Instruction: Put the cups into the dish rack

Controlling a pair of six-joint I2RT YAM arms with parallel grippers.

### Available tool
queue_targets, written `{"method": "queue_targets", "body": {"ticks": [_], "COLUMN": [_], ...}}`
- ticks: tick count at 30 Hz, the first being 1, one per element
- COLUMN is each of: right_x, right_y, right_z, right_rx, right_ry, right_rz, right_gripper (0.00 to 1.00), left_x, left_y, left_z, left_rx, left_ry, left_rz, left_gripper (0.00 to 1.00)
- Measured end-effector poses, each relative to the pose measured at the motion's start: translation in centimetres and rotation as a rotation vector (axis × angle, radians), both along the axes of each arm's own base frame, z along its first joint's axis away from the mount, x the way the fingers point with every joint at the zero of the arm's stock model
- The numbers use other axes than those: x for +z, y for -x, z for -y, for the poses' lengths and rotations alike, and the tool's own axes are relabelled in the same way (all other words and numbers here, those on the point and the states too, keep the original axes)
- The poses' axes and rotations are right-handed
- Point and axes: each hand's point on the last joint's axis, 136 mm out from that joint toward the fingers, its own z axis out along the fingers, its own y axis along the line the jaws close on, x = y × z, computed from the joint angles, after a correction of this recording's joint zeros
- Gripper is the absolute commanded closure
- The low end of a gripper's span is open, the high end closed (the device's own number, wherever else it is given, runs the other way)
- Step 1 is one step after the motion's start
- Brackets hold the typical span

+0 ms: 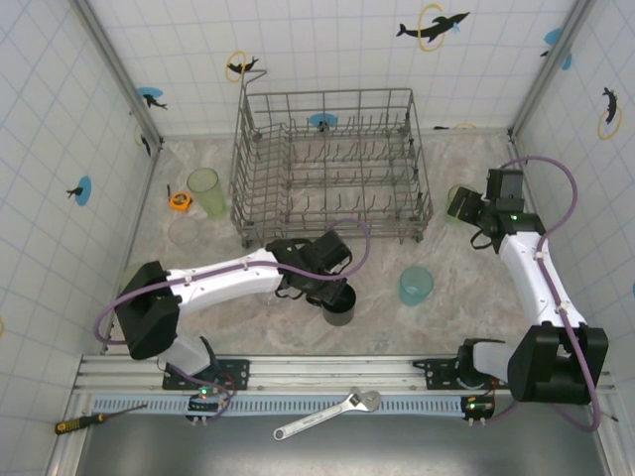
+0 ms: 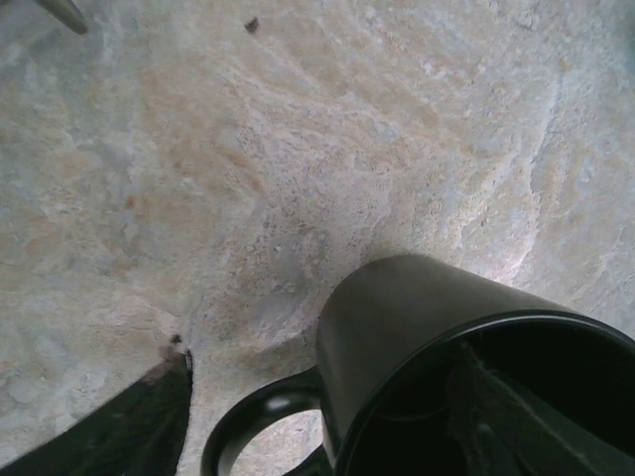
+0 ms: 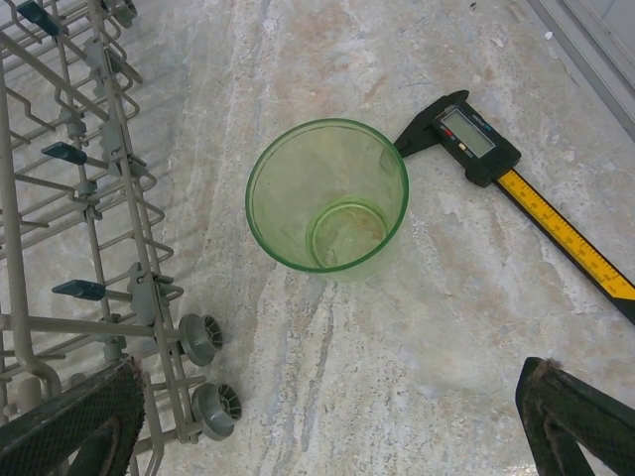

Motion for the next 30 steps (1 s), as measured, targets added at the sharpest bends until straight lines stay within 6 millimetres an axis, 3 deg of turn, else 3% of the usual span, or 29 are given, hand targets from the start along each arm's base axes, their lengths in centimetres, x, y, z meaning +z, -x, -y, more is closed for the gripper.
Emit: {"method": "queue_targets", "body": {"ticks": [5, 11, 15, 21, 30], "right_x": [-0.1, 0.3, 0.0, -0.3, -0.2], "right_y": [0.1, 0.4, 0.8, 1.1, 1.2], "right_z": [-0.2, -0.2, -0.2, -0.3, -0.8], "right_rx": [0.007, 0.007, 0.008, 0.013, 0.03], "right_ry": [-0.008, -0.008, -0.009, -0.015, -0.032], "right_rz": [-0.001, 0.014, 0.011, 0.009, 0.016], "right_gripper": [0.01, 0.01, 0.01, 0.01, 0.01], "left_x": [-1.5, -2.1, -1.4, -1.4, 2.6], "left_y": [0.8, 1.0, 0.8, 0.9, -0.1], "left_z": [0.3, 0.8, 2.0, 2.2, 4.8], "left_rx": [-0.025, -0.046, -0.048, -0.05, -0.028], "left_ry": [-0.04, -0.076, -0.049, -0.076, 0.013], "left_rz": [-0.022, -0.033, -0.028, -0.056, -0.036], "left_gripper": [0.6, 1.0, 1.0, 1.0, 1.0]}}
